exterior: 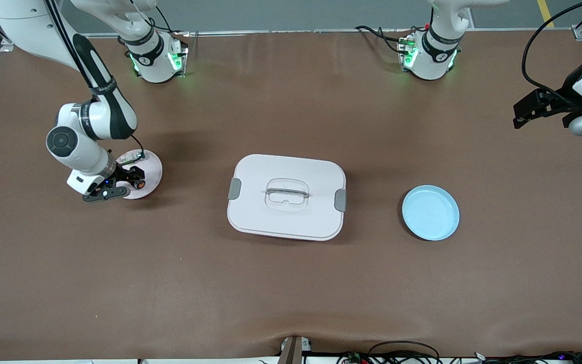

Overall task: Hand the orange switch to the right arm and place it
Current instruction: 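Open the right gripper to release the switch on the white plate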

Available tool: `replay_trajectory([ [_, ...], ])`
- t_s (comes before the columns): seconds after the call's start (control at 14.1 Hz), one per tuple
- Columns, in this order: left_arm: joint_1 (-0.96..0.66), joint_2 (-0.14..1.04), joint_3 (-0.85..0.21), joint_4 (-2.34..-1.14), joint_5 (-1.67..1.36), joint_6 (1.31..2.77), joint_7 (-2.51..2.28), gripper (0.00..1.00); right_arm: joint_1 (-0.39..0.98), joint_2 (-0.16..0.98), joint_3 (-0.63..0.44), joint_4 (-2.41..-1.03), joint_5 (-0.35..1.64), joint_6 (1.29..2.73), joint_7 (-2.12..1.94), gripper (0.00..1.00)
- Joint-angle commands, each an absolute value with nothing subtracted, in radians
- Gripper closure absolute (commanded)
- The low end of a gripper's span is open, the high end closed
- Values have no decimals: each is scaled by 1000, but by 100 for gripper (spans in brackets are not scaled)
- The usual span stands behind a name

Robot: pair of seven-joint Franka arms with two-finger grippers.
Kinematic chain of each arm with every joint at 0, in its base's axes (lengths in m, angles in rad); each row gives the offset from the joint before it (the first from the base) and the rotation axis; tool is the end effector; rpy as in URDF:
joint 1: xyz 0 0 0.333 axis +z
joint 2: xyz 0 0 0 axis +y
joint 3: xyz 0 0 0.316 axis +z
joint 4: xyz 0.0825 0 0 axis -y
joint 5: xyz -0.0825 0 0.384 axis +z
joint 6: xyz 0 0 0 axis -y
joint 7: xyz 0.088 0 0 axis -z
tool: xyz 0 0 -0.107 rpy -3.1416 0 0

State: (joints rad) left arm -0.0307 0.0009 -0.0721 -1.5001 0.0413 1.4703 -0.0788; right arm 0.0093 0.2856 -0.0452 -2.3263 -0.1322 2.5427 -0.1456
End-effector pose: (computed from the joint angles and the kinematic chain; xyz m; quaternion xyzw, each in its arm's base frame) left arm 0.5424 -0.0511 0.6485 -0.9996 0.0102 0.0134 0.0218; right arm 0.5134 -0.0174 0.2105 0.9923 0.1111 -0.0383 0.0384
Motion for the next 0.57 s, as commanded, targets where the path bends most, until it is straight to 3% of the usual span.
replay_trajectory([
  [0.0, -25, -9, -71, -1502, 23, 1470, -66, 0, 2, 259, -34, -2266, -149, 2429, -118, 0],
  [0.5, -25, -9, -71, -1502, 15, 1470, -66, 0, -5, 267, -32, -2036, -137, 2130, -114, 0],
])
